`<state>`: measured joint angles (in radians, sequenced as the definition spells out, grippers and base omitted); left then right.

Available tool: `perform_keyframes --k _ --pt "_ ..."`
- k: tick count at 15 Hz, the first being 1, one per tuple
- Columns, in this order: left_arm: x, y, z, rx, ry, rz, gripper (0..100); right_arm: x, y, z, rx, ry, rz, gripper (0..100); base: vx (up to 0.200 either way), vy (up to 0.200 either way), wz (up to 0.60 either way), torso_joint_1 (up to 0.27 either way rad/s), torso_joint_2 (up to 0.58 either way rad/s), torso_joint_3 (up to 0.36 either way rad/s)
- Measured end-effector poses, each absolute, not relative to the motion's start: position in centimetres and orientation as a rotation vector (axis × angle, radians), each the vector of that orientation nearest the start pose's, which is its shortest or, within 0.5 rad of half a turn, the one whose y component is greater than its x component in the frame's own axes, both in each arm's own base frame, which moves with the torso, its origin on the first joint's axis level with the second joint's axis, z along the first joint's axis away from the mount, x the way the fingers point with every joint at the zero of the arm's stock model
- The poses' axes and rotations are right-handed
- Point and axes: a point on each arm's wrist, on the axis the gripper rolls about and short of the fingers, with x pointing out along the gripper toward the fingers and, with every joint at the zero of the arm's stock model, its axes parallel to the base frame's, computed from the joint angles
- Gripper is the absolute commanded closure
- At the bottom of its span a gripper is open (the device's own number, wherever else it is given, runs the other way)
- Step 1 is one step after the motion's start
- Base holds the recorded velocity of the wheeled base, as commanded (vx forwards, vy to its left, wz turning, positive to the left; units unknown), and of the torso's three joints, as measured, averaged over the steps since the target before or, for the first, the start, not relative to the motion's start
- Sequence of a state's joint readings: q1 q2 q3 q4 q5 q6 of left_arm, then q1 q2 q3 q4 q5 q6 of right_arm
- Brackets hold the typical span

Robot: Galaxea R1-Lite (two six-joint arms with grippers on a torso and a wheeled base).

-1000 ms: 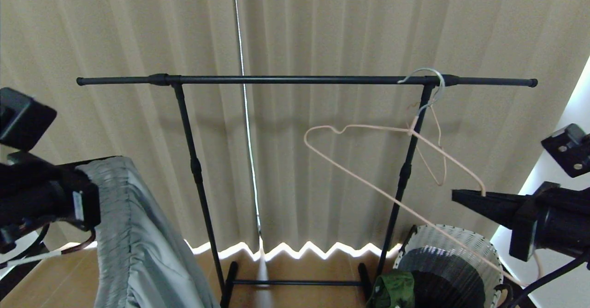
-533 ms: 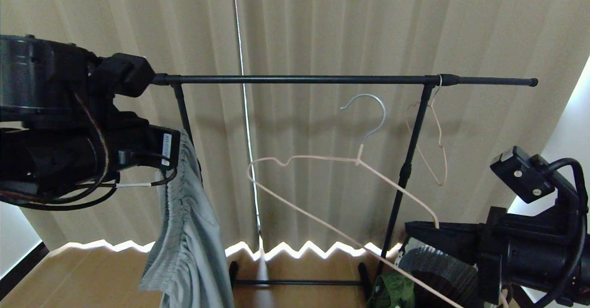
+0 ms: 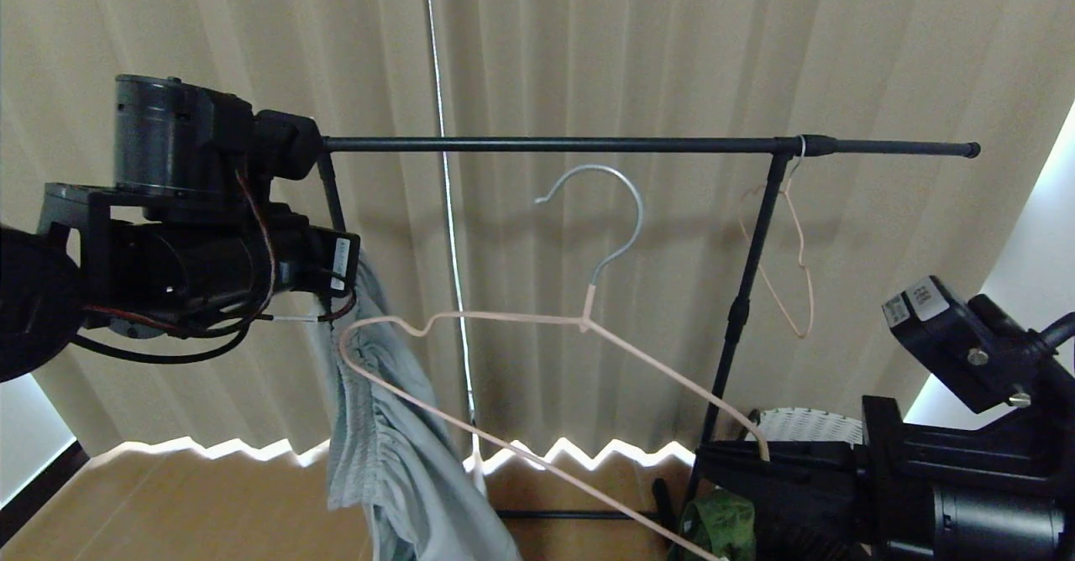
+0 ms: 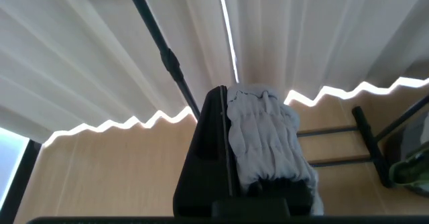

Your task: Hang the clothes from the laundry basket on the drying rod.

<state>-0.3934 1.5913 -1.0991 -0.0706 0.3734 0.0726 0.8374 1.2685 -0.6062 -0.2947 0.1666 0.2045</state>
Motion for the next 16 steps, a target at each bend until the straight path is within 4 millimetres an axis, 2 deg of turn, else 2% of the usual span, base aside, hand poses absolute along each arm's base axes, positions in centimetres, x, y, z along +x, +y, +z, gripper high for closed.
perform_keyframes --k 6,8,12,16 --pt "27.2 -10.1 24.1 0.234 0.395 -0.011 100 12.8 15.2 20.3 0.049 0.463 0.964 100 0.0 0.0 0.0 0.0 0.0 0.0" --pt "27.1 -10.1 24.1 0.237 0.397 -0.008 100 13.6 16.0 20.2 0.043 0.475 0.942 100 0.0 0.0 0.0 0.0 0.0 0.0" --pt "26.9 -9.7 24.4 0.242 0.394 0.013 100 16.2 17.5 20.1 0.02 0.464 0.765 100 0.0 0.0 0.0 0.0 0.0 0.0" --pt "26.9 -9.3 24.1 0.262 0.406 0.043 100 17.1 18.4 20.2 0.094 0.433 0.752 100 0.0 0.0 0.0 0.0 0.0 0.0"
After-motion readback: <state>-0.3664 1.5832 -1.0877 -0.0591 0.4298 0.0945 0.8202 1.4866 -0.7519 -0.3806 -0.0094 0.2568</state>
